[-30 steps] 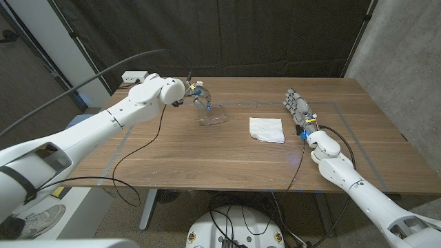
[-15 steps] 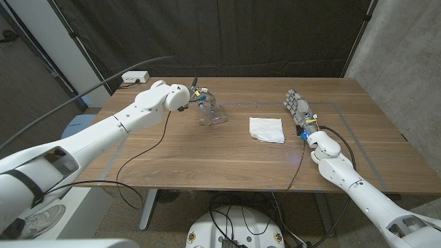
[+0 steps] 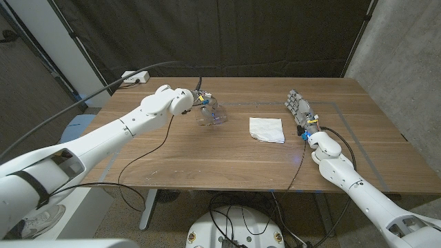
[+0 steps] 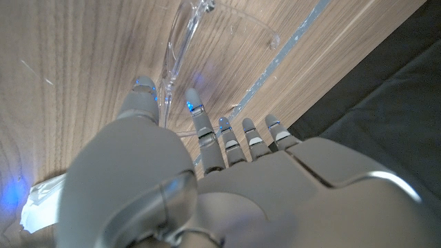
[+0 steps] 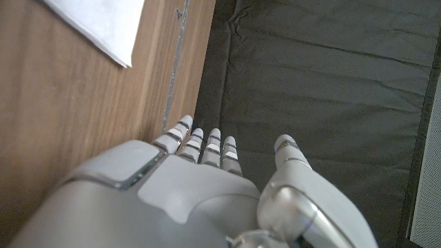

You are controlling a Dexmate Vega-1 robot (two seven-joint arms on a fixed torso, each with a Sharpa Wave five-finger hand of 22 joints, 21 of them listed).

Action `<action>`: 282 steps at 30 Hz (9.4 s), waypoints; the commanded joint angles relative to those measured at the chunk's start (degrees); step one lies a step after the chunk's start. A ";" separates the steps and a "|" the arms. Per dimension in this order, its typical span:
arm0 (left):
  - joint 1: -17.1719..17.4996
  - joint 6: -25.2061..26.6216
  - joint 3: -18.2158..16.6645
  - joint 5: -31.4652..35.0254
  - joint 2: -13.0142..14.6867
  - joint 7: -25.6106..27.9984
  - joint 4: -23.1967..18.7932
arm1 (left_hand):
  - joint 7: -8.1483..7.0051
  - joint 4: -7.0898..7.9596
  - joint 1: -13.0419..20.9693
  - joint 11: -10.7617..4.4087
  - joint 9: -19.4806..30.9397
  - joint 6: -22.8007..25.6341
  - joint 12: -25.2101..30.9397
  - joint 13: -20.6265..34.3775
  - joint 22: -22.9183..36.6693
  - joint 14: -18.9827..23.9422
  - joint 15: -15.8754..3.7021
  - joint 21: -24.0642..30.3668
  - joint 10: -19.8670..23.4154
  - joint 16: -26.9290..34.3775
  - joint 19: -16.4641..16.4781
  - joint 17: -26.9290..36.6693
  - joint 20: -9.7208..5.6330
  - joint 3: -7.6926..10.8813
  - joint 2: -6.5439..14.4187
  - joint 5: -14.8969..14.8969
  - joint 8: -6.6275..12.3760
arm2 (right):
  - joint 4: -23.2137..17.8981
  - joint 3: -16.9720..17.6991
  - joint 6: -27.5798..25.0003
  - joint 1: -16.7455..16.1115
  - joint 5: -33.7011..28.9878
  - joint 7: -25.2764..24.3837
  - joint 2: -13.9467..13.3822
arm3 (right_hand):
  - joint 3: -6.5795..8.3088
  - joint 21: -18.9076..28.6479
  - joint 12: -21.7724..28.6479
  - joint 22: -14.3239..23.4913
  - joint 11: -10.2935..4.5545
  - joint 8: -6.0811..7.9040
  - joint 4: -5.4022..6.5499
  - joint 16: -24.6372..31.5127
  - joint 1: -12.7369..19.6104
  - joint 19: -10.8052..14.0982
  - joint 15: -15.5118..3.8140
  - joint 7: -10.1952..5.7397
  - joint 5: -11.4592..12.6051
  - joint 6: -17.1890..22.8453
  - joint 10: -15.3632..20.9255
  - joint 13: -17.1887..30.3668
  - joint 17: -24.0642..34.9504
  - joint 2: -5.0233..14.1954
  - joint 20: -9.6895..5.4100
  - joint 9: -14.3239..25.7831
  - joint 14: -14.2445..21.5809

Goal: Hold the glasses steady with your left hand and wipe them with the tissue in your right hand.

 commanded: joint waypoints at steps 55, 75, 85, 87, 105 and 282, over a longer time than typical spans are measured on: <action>10.15 6.22 -5.80 0.49 0.84 19.69 -4.56 | 5.39 0.92 9.20 -4.10 -1.94 19.19 4.89 -3.09 -0.97 13.91 -6.03 4.33 16.30 -0.50 7.82 -0.87 -1.62 9.60 9.48 -2.49 1.69 | -2.62 -0.01 -0.07 -1.29 -2.04 -2.67 -1.06 | -0.50 0.01 0.18 0.18 0.27 0.08 0.22 0.19 -0.12 0.44 0.20 0.11 0.14 0.92 0.77 0.19 0.29 -0.49 -0.04 0.12 0.52; 15.76 9.52 -10.44 -7.67 -1.47 33.90 -5.64 | 7.47 2.13 8.30 -4.89 -1.64 19.21 4.90 -2.80 -1.02 16.14 -7.43 5.30 20.10 -0.63 9.71 -2.25 -2.11 10.98 10.73 -1.63 0.04 | -8.97 -0.83 -2.41 -4.01 -9.44 -10.07 -4.32 | -0.01 0.07 0.57 0.12 0.16 0.46 -0.32 0.35 0.80 0.78 -0.48 -0.02 0.34 2.04 2.03 0.19 0.19 -0.17 -0.44 0.11 1.27; 16.01 6.42 -12.11 -16.19 -2.24 36.51 -3.96 | 7.30 2.16 8.38 -5.04 -0.76 19.50 5.26 -2.62 -1.02 16.87 -7.92 5.70 21.29 -0.79 10.53 -2.59 -2.94 11.28 10.70 -1.56 0.30 | -17.63 -2.01 -8.65 -6.67 -22.65 -21.53 -8.22 | 1.41 1.70 2.95 0.37 0.06 2.40 -3.26 2.44 6.34 5.14 -0.05 -1.00 0.52 11.17 11.75 0.49 0.56 -0.80 2.33 0.48 14.06; 15.93 6.11 -12.34 -17.76 -2.46 36.64 -3.61 | 7.43 2.19 8.36 -5.05 -0.55 19.43 5.37 -2.57 -1.01 16.92 -7.89 5.72 21.51 -0.91 10.51 -2.66 -2.97 11.34 10.69 -1.56 0.32 | -20.02 -2.16 -11.07 -7.31 -25.06 -23.13 -9.36 | 1.57 1.88 3.19 0.43 0.13 2.50 -3.58 2.44 7.08 5.51 -0.33 -1.11 0.52 11.77 12.77 0.54 0.60 -0.92 2.42 0.51 14.92; 12.14 -0.62 -13.20 -32.74 -3.21 32.14 2.01 | 7.82 2.57 8.17 -4.90 0.91 19.44 5.63 -2.20 -1.01 16.87 -7.63 5.89 21.61 -1.93 10.54 -3.03 -3.26 11.94 10.91 -1.80 0.66 | -37.70 -5.52 -34.86 -10.34 -41.77 -26.13 -18.17 | 0.34 1.55 2.35 0.53 0.09 2.34 -3.88 0.88 7.96 4.63 -0.01 -1.60 0.30 12.59 12.07 0.71 0.90 -3.57 3.68 0.64 12.98; -1.21 -9.81 -10.84 -58.91 -6.95 12.15 16.28 | 8.77 2.43 7.54 -3.42 8.06 19.38 5.80 -1.34 -1.02 14.63 -5.90 6.29 18.93 -4.22 7.87 -1.91 -2.35 15.90 10.97 -3.03 0.92 | -15.09 2.50 -18.84 -8.39 -85.28 -64.63 25.21 | -2.47 6.97 6.06 1.46 -7.96 8.51 -3.59 0.83 39.09 16.33 -11.79 -3.29 4.53 62.49 41.40 0.26 0.77 -2.35 -1.24 0.76 30.15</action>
